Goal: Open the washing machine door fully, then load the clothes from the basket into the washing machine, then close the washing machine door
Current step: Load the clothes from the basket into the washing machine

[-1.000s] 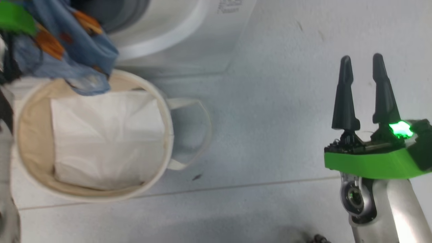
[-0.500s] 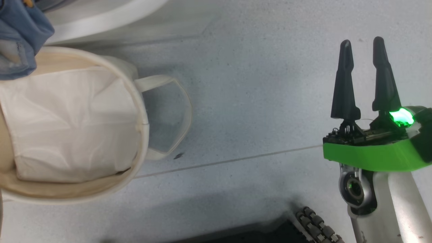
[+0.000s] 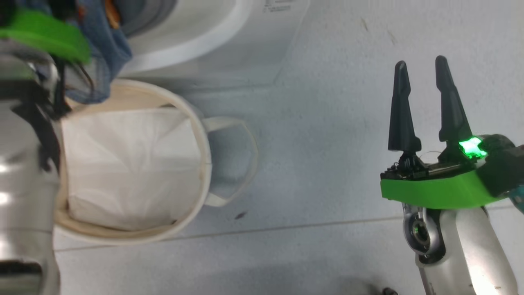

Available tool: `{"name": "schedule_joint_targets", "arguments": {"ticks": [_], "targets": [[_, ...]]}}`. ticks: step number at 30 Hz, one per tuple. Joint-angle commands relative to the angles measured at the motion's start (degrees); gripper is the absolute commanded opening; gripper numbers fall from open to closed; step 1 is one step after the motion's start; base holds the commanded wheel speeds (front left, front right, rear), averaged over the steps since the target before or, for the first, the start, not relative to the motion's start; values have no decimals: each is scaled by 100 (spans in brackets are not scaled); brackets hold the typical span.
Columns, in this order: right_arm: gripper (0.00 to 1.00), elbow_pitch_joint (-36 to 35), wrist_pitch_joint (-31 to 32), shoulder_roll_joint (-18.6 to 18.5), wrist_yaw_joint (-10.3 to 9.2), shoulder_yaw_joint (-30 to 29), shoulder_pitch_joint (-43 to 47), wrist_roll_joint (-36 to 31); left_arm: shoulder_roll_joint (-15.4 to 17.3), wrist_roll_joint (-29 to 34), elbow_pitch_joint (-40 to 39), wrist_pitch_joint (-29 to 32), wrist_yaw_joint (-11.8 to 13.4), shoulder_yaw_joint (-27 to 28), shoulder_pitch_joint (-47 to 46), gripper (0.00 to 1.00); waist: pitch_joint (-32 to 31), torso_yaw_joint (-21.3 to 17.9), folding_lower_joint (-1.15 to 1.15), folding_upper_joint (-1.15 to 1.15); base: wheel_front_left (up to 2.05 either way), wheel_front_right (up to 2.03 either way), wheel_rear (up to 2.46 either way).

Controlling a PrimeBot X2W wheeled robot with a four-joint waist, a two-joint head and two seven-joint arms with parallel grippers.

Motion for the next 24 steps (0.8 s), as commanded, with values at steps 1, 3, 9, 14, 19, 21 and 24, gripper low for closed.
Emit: {"name": "schedule_joint_targets", "arguments": {"ticks": [1,3,9,14,19,21,24], "targets": [[100,-149,-26,0,1,111,178,-43,207,4,-191,-27,-24,85,78,100,-357,191,0,0,0,0,0],[100,-73,-26,0,1,110,255,-105,99,-84,-207,-27,-72,127,370,100,-596,277,0,0,0,0,0],[100,115,-26,0,1,67,499,-220,-119,36,-459,-27,-106,-47,1389,100,-1320,496,0,0,0,0,0],[100,190,-26,0,1,-7,763,-148,-274,-129,-701,-27,-18,98,2402,100,-1855,551,0,0,0,0,0],[100,331,-26,0,1,83,1137,-44,-449,-206,-1148,-27,177,311,3627,100,-2441,548,0,0,0,0,0],[100,366,-26,0,1,42,1257,-54,-534,-206,-1331,-27,195,334,3970,100,-2593,567,0,0,0,0,0],[100,421,-26,0,1,19,1406,-169,-661,-185,-1616,-27,249,365,4397,100,-2780,590,0,0,0,0,0]]}}
